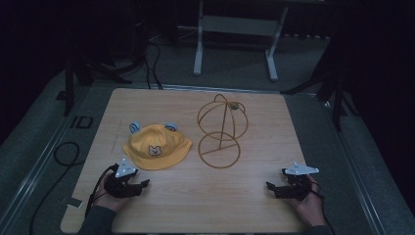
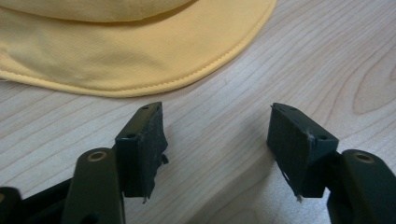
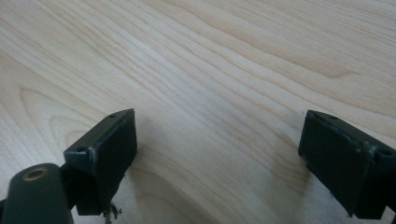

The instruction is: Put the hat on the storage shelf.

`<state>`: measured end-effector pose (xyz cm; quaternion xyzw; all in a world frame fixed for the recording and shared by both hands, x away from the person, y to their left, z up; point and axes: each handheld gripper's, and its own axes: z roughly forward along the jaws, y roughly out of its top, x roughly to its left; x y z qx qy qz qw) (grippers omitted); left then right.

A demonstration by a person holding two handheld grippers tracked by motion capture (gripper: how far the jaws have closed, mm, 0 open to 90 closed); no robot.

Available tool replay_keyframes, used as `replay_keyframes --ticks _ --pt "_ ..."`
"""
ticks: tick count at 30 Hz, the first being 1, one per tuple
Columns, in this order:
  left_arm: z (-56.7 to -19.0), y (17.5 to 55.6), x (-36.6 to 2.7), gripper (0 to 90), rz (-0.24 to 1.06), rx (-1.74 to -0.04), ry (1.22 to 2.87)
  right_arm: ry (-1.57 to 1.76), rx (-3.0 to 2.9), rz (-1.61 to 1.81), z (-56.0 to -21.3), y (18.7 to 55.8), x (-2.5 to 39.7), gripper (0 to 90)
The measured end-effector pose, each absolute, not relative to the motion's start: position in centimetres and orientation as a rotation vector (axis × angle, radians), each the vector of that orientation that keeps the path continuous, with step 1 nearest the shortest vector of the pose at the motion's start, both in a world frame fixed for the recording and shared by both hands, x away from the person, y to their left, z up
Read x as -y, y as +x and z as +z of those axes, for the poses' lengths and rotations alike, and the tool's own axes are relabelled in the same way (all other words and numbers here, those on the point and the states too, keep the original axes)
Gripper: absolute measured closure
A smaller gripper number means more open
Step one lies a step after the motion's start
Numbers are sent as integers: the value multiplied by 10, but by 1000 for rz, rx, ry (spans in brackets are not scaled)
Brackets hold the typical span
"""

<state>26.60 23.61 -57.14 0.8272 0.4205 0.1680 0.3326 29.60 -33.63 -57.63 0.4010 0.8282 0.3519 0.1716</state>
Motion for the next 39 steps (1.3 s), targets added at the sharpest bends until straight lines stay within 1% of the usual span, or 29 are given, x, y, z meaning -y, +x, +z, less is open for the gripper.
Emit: replay_keyframes --ticks 4,6,8,10,13,20,25,28,39 --pt "-570 267 -236 381 438 -1100 2169 1138 -2349 1000 -576 297 336 114" --pt "-570 268 -237 413 439 -1102 2169 1148 -2344 998 -576 296 335 114" --pt "-570 268 -237 426 437 -1100 2170 1153 -2339 995 -576 295 335 114" --pt "-568 270 -240 472 428 -1124 2166 1161 -2331 993 -577 295 335 116" --pt "-567 270 -242 492 444 -1139 2166 1174 -2316 992 -577 293 334 126" --pt "-554 269 -247 505 482 -1119 2160 1186 -2308 987 -576 291 334 136" --pt "-548 271 -254 524 486 -1114 2168 1191 -2302 990 -576 291 334 145" --pt "-540 272 -262 531 481 -1115 2140 1191 -2300 991 -576 291 334 147" --pt "-529 276 -269 529 479 -1108 2163 1193 -2300 991 -576 291 334 147"
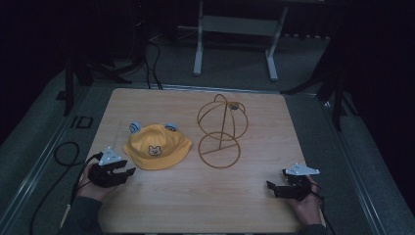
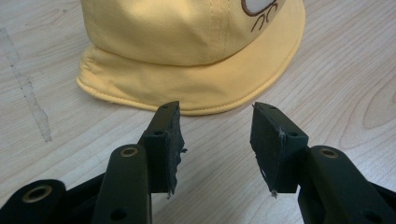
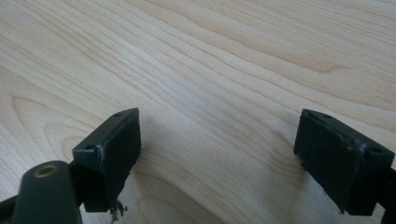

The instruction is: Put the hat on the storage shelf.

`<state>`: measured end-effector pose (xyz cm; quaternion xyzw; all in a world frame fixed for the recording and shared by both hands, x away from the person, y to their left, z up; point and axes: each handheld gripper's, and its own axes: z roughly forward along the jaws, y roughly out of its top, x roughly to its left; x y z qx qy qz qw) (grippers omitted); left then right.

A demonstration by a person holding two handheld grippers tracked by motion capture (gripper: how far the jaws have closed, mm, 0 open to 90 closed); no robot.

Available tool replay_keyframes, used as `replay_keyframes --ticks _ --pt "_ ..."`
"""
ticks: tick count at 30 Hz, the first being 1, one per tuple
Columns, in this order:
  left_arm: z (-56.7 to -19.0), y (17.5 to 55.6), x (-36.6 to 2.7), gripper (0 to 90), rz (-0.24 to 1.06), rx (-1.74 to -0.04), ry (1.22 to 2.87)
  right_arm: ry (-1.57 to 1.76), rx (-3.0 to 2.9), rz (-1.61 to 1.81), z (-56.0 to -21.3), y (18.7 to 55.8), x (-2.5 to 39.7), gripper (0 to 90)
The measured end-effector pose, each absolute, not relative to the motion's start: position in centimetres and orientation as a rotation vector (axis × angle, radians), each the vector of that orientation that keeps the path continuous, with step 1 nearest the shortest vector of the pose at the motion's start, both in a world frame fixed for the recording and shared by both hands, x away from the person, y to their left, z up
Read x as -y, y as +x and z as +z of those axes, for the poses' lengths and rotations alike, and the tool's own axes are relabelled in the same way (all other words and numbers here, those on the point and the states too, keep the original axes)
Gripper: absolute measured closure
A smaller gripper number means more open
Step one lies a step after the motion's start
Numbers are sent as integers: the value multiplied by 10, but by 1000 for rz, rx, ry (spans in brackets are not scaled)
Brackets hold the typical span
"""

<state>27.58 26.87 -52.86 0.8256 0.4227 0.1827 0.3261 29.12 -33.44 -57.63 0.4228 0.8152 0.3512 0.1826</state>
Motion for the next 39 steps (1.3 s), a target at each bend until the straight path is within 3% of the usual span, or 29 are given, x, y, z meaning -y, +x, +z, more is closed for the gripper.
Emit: replay_keyframes --ticks 39 --pt "-470 302 -281 527 529 -960 2301 1194 -2301 991 -576 291 334 147"
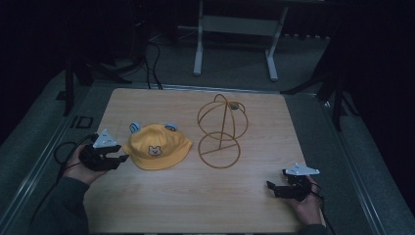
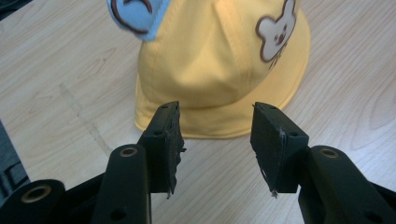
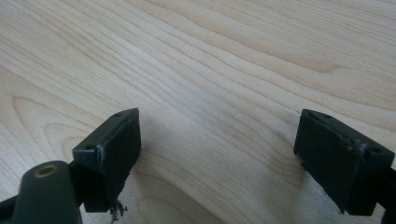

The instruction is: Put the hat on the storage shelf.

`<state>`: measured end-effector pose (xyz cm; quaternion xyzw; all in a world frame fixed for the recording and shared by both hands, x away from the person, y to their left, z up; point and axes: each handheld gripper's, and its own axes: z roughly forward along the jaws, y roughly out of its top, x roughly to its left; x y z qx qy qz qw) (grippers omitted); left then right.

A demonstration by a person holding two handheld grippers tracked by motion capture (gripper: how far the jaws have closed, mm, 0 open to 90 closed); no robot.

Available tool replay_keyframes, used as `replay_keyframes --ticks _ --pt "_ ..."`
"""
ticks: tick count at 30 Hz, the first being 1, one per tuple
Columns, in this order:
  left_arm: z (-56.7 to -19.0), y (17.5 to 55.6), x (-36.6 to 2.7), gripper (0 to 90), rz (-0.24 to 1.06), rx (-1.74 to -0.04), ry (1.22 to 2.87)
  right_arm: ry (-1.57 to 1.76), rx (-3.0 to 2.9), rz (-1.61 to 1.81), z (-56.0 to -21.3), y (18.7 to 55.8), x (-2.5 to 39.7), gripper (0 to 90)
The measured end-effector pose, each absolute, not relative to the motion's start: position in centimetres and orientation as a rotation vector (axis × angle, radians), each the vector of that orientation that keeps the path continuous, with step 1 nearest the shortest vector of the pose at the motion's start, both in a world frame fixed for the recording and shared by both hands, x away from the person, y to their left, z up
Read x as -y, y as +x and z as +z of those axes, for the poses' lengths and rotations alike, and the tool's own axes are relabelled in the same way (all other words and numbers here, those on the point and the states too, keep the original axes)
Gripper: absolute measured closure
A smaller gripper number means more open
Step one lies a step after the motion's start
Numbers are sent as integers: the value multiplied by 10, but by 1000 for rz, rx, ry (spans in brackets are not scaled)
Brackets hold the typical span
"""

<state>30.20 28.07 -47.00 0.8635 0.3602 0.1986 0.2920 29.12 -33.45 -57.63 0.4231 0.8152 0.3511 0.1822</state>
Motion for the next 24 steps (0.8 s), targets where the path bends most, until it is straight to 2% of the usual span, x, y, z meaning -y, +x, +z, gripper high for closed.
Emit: replay_keyframes --ticks 18,24 --pt "-443 325 -279 523 533 -854 2351 1194 -2301 991 -576 291 335 147" --pt "-438 332 -275 490 550 -853 2368 1194 -2301 990 -576 291 335 147"
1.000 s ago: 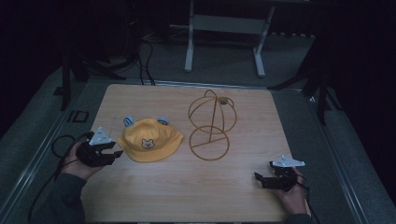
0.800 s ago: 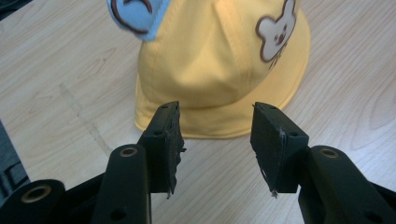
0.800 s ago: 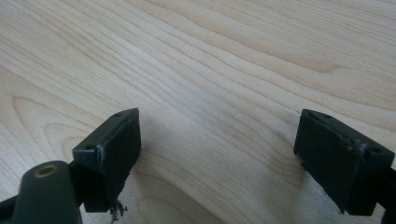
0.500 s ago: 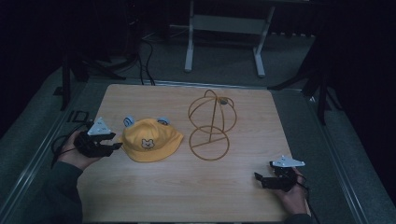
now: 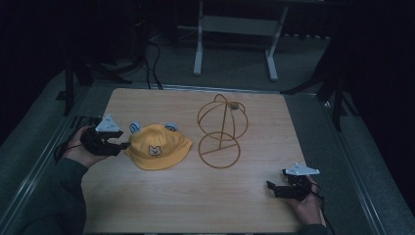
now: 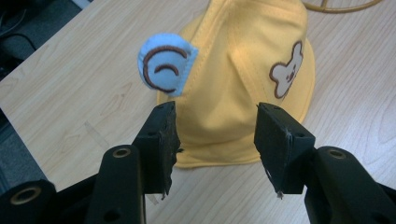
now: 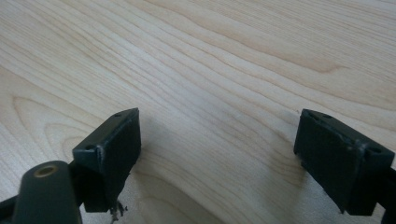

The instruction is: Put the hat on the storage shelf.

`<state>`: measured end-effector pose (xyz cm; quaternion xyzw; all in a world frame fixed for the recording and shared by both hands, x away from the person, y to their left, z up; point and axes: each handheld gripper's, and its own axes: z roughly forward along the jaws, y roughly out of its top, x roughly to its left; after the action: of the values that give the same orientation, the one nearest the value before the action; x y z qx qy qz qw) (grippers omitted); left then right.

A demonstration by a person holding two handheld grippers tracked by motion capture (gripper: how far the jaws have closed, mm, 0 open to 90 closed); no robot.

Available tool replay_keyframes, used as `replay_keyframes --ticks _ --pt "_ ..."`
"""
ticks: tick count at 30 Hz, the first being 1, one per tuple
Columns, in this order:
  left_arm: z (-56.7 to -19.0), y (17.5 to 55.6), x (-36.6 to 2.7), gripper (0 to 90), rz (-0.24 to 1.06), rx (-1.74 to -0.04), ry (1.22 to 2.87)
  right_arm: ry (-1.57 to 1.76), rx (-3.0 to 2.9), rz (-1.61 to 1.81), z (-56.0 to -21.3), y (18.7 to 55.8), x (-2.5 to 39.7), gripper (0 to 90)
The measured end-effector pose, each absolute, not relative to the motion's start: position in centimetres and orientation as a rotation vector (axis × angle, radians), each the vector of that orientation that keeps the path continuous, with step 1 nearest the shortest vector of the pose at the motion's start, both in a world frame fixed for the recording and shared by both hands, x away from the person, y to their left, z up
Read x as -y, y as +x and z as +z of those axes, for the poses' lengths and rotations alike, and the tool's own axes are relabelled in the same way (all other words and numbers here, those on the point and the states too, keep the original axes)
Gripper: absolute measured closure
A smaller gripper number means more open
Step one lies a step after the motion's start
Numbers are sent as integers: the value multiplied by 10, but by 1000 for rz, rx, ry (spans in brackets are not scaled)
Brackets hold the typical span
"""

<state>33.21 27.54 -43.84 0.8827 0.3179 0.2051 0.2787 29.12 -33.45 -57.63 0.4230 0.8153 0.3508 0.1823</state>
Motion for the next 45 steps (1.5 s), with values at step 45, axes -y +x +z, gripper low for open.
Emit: replay_keyframes --ticks 45 --pt "-398 369 -239 491 492 -739 2489 1194 -2301 991 -576 291 335 147"
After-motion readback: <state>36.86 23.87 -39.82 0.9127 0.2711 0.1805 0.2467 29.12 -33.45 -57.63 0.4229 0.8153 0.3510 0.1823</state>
